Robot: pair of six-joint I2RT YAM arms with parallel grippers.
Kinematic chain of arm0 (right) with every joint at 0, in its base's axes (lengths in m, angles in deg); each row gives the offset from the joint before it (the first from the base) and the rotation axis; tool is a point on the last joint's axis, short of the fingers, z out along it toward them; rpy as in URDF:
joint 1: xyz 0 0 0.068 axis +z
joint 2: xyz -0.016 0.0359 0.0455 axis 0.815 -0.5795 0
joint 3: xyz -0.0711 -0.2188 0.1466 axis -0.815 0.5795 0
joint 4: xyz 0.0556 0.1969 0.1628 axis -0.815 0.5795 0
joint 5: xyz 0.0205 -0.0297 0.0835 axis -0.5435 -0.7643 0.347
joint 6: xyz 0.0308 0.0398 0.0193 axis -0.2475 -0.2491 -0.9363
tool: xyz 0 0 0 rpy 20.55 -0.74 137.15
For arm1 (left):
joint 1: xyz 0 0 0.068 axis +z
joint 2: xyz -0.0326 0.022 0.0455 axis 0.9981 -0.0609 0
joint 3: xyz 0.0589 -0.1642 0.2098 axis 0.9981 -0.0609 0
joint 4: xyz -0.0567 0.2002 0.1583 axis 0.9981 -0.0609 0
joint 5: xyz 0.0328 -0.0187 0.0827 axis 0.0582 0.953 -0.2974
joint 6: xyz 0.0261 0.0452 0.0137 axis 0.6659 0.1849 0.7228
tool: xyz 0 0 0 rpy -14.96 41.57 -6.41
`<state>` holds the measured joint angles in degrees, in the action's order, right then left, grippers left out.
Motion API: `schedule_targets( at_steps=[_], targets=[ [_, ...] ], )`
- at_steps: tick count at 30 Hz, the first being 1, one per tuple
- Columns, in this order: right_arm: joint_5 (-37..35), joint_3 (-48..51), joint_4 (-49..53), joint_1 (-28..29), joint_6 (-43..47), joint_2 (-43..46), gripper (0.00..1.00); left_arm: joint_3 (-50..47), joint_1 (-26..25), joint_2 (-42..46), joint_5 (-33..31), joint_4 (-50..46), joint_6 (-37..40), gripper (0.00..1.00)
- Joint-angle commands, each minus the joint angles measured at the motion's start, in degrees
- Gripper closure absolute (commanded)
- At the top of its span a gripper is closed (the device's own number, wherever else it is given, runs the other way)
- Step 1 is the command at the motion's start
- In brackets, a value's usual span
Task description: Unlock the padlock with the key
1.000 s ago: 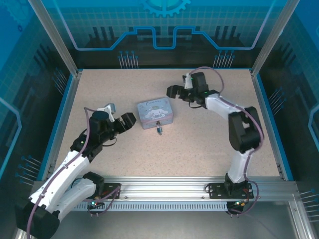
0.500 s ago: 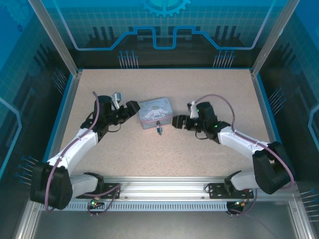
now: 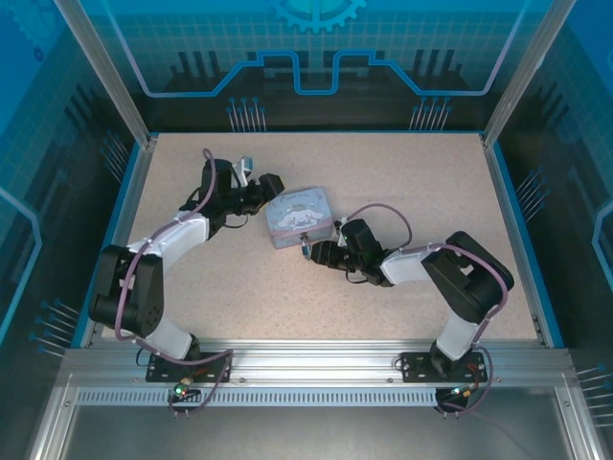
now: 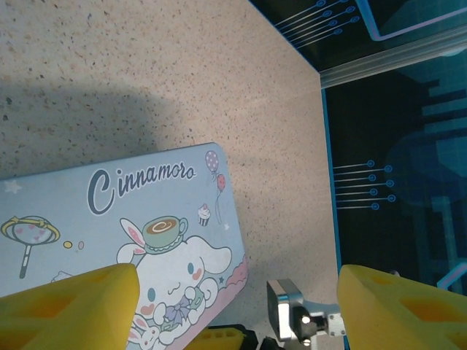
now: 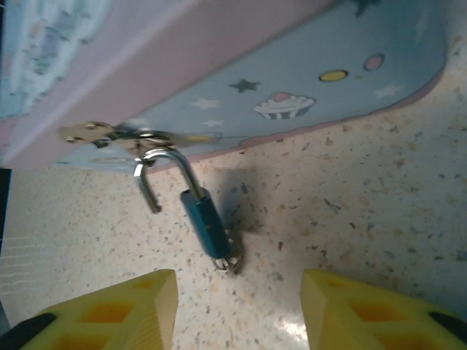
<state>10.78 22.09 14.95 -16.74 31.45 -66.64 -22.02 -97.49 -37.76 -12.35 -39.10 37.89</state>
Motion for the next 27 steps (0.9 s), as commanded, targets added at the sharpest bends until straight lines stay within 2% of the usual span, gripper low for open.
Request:
schedule_targets(
  at_steps=[1,8,16,27],
  targets=[
    [-2.56,-1.77,-5.04,1.39,-3.33,-2.55,0.56,2.04,0.38,-1.53,2.84,1.49,2.34,0.28],
    [-1.64,-2.61,-6.23,1.86,-4.37,-6.56,0.61,3.09,0.35,-5.05,3.88,3.12,1.99,0.29],
    [-1.46,-2.78,-5.54,2.32,-4.19,-7.11,0.68,3.36,-0.09,-8.04,4.26,4.21,1.63,0.30],
    [0.34,-3.57,-7.28,2.85,-4.51,-9.36,0.70,2.75,-0.97,-10.26,3.67,5.09,1.28,0.31]
  ],
)
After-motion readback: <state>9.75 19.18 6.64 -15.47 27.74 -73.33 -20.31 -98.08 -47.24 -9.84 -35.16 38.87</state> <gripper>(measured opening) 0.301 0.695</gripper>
